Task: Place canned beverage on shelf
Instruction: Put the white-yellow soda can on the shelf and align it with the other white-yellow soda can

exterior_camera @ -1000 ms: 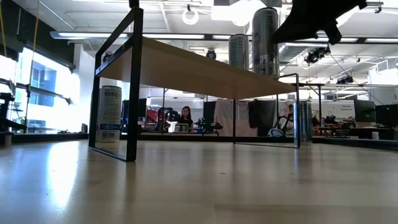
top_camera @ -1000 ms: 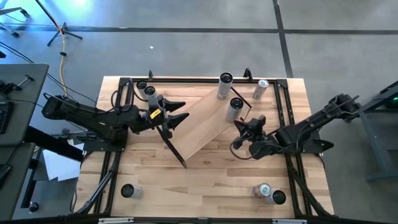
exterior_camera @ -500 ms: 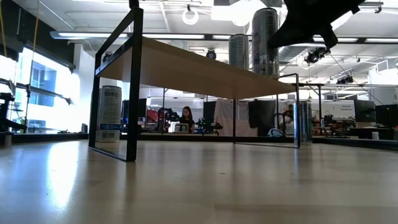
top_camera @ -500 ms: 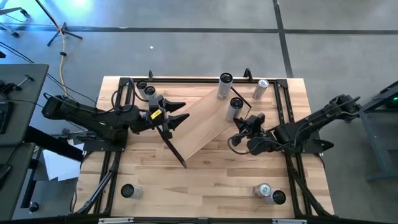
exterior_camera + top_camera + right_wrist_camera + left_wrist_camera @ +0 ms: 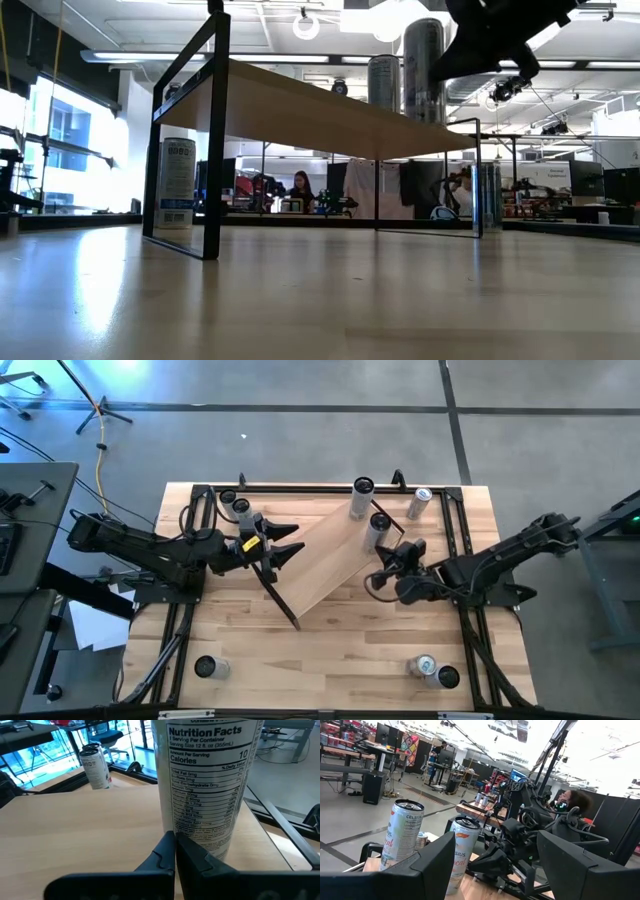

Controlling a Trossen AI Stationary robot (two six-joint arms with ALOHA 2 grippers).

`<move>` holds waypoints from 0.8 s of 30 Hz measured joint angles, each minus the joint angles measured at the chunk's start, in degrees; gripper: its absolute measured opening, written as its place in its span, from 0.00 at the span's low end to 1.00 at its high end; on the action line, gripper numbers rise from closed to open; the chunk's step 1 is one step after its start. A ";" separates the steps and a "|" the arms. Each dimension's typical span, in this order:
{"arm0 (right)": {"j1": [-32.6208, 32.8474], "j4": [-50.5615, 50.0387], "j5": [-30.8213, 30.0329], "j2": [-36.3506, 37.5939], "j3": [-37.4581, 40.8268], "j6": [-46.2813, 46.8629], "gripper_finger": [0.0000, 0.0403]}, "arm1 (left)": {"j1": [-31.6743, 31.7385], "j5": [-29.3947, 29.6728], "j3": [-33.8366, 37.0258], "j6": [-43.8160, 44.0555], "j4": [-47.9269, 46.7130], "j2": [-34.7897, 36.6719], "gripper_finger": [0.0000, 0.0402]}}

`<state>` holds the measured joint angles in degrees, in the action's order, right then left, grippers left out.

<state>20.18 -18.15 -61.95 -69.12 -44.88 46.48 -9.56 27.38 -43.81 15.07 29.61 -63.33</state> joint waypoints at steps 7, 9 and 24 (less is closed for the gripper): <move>-1.56 1.30 0.19 0.00 0.00 -0.33 0.00 | 0.00 0.00 0.00 1.33 0.00 0.00 0.62; -2.00 2.27 0.93 0.00 0.00 -0.52 0.00 | 0.00 0.00 0.00 1.36 0.00 0.00 0.62; -5.46 6.69 3.87 0.00 0.00 -6.85 0.00 | 0.00 0.00 0.00 1.33 0.00 -0.01 0.62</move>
<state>14.73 -11.46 -58.09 -69.12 -44.88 39.63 -9.56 27.38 -43.81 16.40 29.61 -63.34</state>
